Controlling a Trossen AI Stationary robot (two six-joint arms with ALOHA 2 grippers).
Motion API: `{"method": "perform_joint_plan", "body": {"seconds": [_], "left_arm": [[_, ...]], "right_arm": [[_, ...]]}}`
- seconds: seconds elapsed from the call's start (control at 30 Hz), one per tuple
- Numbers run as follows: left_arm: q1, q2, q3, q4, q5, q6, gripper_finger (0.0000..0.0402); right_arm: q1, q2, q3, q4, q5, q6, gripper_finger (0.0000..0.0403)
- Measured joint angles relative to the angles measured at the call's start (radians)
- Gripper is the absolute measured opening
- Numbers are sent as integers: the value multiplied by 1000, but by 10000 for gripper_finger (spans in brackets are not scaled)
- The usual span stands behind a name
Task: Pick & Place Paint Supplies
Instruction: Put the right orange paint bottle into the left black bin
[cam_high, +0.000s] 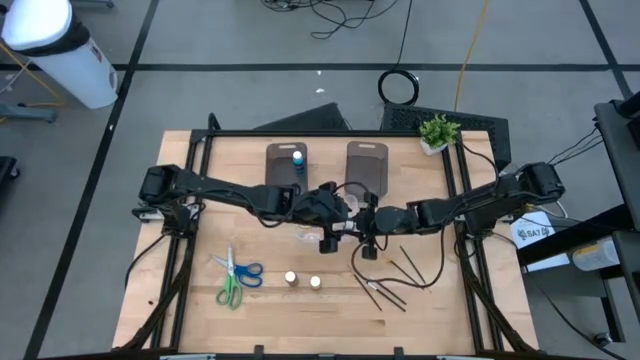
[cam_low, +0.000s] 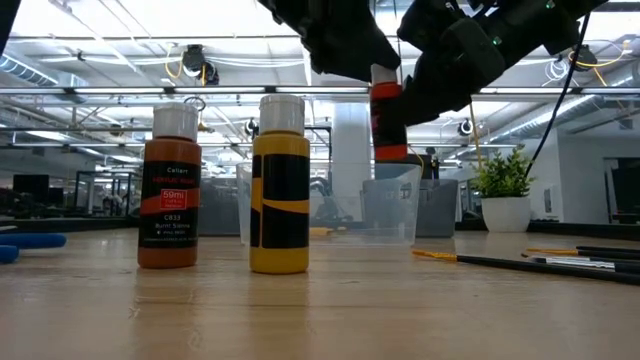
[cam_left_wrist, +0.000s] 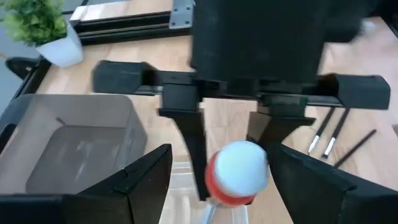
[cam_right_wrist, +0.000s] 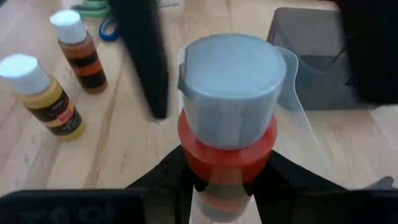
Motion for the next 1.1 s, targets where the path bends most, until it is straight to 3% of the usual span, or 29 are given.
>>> {"method": "perform_joint_plan", "body": {"seconds": [0.4, 0.6, 0.93, 1.1], "left_arm": [[2, -2, 0, -5, 1, -50, 273], [2, -2, 0, -14, 79, -48, 265], [2, -2, 0, -11, 74, -47, 153], [2, -2, 0, -19, 74, -36, 119]], "right_arm": [[0, 0, 0, 1, 1, -8, 117], [0, 0, 0, 2, 0, -8, 117], [0, 0, 0, 2, 0, -8, 116], [0, 0, 0, 0, 2, -8, 117]]}}
